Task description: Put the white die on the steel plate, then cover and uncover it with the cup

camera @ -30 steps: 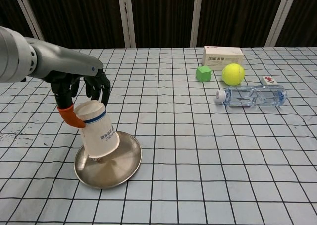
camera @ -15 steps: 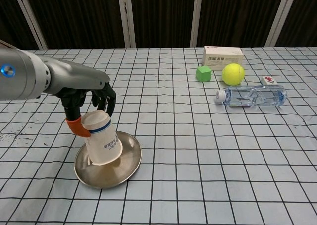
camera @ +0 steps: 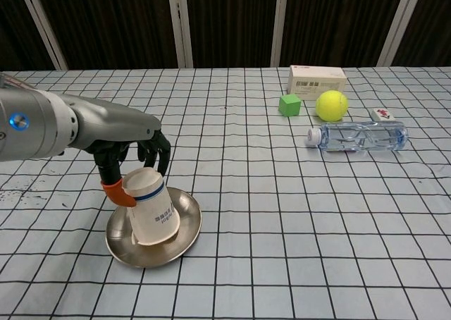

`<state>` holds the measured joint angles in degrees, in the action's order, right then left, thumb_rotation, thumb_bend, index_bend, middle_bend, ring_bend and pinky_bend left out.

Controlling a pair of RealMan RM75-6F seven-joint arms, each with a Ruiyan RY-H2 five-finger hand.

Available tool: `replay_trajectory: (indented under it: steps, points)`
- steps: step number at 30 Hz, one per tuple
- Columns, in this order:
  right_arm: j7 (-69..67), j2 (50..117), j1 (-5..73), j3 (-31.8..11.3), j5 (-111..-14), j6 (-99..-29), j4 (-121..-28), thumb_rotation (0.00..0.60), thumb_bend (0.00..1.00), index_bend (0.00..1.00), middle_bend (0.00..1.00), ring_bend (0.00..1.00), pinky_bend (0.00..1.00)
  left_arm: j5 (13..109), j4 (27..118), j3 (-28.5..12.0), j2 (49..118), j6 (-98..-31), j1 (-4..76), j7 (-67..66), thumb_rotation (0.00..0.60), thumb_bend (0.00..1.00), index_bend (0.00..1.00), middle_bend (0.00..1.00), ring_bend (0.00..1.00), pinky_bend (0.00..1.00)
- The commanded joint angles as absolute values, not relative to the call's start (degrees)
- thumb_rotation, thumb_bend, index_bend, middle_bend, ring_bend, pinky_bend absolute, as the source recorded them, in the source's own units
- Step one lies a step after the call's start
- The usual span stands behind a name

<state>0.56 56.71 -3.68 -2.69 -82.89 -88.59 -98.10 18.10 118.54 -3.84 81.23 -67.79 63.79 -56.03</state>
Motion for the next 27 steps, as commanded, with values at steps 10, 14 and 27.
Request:
replay_trajectory:
  steps: [10, 14, 27]
  points:
    - [0.2, 56.6, -3.6, -2.7, -82.5, -88.1, -98.0, 0.600, 0.04, 0.12, 0.14, 0.15, 0.14, 30.5, 115.1, -1.2, 84.9, -68.9, 61.3, -52.3, 0.600, 0.47, 0.45, 0.42, 0.26, 0.33]
    - [0.0, 56.5, -3.7, -2.7, -82.4, -88.1, -98.1, 0.600, 0.04, 0.12, 0.14, 0.15, 0.14, 33.0, 114.3, -0.5, 85.6, -68.2, 60.8, -51.3, 0.600, 0.47, 0.45, 0.42, 0.26, 0.33]
    - [-0.2, 56.3, -3.7, -2.8, -82.1, -87.9, -98.4, 0.600, 0.04, 0.12, 0.14, 0.15, 0.14, 35.1, 115.9, 2.0, 84.8, -66.6, 61.4, -54.3, 0.600, 0.47, 0.48, 0.42, 0.26, 0.33]
